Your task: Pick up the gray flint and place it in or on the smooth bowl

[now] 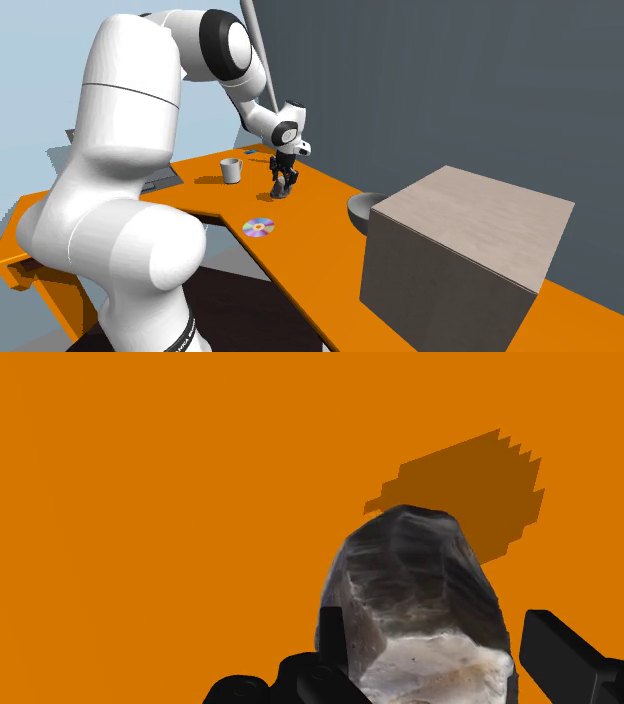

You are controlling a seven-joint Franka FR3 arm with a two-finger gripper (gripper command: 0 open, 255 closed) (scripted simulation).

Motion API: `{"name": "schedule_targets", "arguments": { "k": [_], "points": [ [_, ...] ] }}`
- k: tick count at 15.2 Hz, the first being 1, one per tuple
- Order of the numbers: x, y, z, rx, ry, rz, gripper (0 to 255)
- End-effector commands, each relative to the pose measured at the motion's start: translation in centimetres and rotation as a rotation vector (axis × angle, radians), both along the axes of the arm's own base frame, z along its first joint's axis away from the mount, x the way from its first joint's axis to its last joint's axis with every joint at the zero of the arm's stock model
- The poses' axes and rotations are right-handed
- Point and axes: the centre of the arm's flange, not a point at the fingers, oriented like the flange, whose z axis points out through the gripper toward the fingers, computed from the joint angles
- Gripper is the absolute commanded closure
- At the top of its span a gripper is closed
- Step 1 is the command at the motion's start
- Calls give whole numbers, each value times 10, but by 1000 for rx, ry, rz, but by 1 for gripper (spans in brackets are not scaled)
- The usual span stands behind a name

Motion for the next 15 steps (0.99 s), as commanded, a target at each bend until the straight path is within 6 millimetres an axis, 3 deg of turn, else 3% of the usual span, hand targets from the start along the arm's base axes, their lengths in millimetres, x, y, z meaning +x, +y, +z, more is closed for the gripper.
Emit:
{"name": "schedule_targets", "arguments": {
  "k": [1,3,15],
  "points": [
    [0,0,-1,0,2,0,255],
    [0,0,-1,0,2,0,255],
    [0,0,62,0,2,0,255]
  ]
}}
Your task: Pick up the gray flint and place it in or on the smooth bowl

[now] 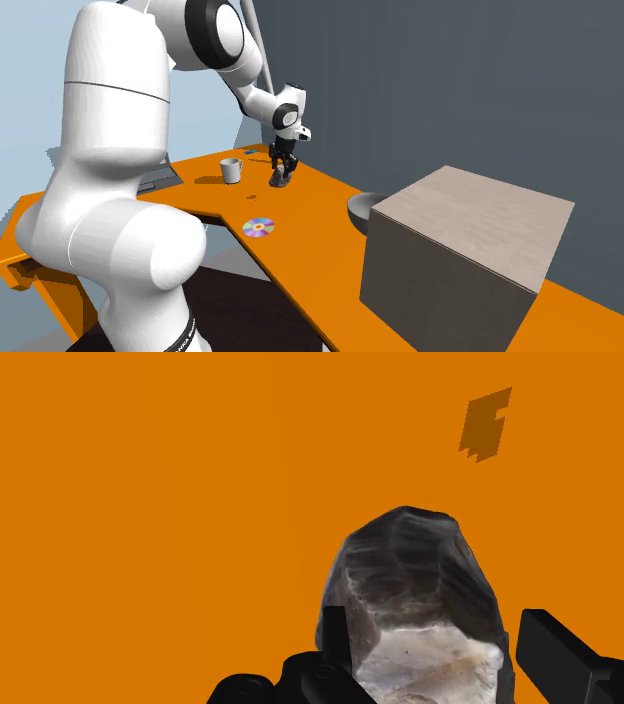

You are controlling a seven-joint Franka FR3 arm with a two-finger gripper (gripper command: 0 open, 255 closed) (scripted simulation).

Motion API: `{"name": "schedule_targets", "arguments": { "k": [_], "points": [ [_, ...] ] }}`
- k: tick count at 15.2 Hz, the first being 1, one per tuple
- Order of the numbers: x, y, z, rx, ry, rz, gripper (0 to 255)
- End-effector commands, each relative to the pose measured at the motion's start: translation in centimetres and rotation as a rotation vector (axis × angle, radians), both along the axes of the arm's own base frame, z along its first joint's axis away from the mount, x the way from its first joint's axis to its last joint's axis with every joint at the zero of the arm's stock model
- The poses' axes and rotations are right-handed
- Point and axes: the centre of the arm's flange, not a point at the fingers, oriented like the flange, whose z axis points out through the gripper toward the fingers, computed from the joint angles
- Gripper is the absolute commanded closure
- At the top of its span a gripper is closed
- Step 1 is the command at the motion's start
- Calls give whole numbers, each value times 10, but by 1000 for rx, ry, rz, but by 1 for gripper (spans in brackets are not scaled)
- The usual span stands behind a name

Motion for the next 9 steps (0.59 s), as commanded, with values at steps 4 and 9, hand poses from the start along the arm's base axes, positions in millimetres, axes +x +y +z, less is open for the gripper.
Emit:
{"name": "schedule_targets", "arguments": {
  "k": [4,9],
  "points": [
    [-1,1,27,0,0,0,255],
    [-1,1,54,0,0,0,255]
  ]
}}
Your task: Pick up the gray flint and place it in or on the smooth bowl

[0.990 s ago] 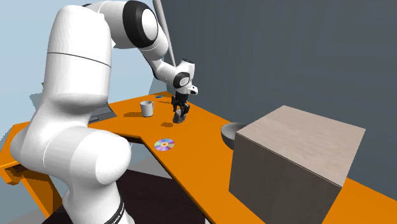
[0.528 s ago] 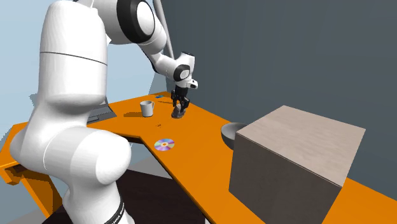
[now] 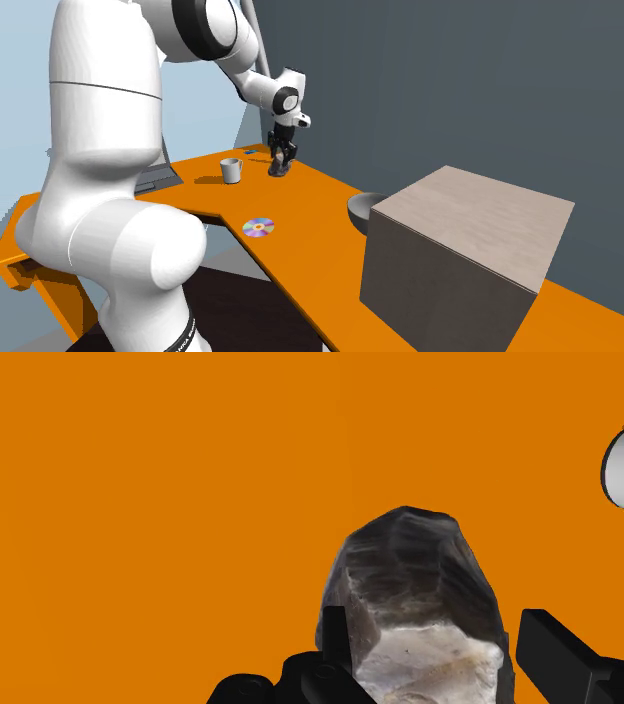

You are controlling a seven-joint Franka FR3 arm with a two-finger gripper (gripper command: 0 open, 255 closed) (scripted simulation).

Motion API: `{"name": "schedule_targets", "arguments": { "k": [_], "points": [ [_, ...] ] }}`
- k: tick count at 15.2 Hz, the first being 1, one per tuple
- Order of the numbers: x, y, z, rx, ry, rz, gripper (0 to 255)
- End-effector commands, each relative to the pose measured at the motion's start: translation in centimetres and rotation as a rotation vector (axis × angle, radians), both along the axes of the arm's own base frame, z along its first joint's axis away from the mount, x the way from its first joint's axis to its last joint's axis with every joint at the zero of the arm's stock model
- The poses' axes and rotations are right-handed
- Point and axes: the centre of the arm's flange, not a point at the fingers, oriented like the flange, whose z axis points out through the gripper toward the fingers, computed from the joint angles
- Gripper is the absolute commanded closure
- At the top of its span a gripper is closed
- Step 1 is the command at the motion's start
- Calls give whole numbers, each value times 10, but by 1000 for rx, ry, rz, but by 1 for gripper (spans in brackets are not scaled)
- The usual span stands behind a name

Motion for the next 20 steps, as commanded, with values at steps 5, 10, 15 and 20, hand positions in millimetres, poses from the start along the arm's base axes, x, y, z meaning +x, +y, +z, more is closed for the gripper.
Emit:
{"name": "schedule_targets", "arguments": {
  "k": [5,10,15,20],
  "points": [
    [0,0,31,0,0,0,255],
    [0,0,58,0,0,0,255],
    [-13,-38,66,0,0,0,255],
    [-34,-100,70,0,0,0,255]
  ]
}}
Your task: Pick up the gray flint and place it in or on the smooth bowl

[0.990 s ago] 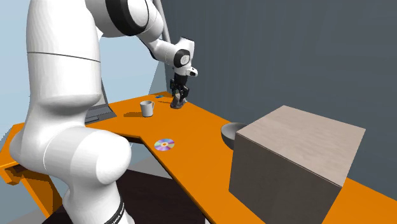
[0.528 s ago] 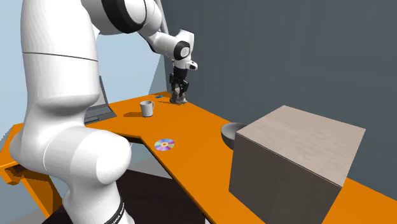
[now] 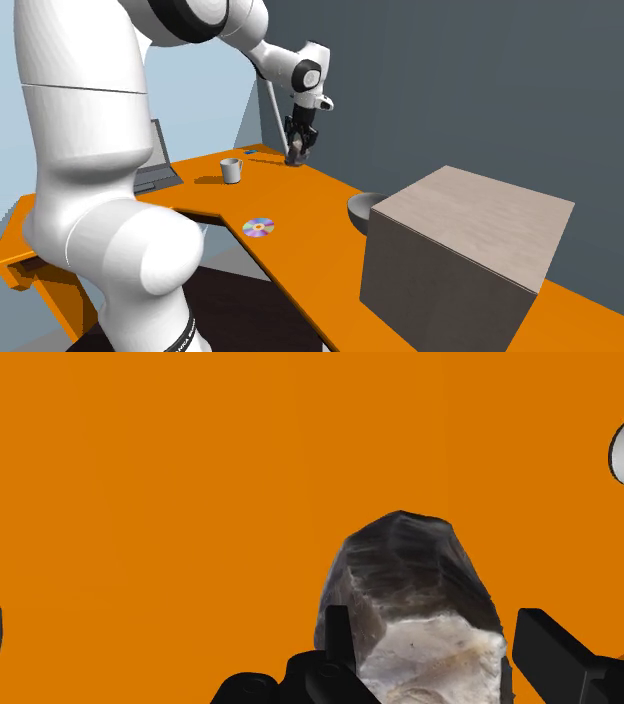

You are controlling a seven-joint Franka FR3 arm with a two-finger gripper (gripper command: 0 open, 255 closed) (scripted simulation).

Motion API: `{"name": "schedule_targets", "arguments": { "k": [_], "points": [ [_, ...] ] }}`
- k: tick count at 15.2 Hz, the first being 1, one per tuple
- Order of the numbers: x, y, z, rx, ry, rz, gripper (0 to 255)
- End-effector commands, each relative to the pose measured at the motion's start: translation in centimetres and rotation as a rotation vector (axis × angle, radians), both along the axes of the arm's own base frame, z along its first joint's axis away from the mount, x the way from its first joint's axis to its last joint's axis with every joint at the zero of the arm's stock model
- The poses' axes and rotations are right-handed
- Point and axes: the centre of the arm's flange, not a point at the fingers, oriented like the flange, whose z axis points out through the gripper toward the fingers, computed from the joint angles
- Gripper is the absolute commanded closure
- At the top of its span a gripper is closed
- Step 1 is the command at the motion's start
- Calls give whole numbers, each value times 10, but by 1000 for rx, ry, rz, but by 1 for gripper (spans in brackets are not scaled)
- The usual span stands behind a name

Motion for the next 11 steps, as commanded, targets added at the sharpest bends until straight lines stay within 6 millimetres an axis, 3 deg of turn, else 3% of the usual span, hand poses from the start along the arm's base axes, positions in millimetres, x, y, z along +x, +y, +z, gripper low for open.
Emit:
{"name": "schedule_targets", "arguments": {
  "k": [1,11],
  "points": [
    [-7,-27,2,0,0,2,255],
    [-50,-152,9,0,0,2,255]
  ]
}}
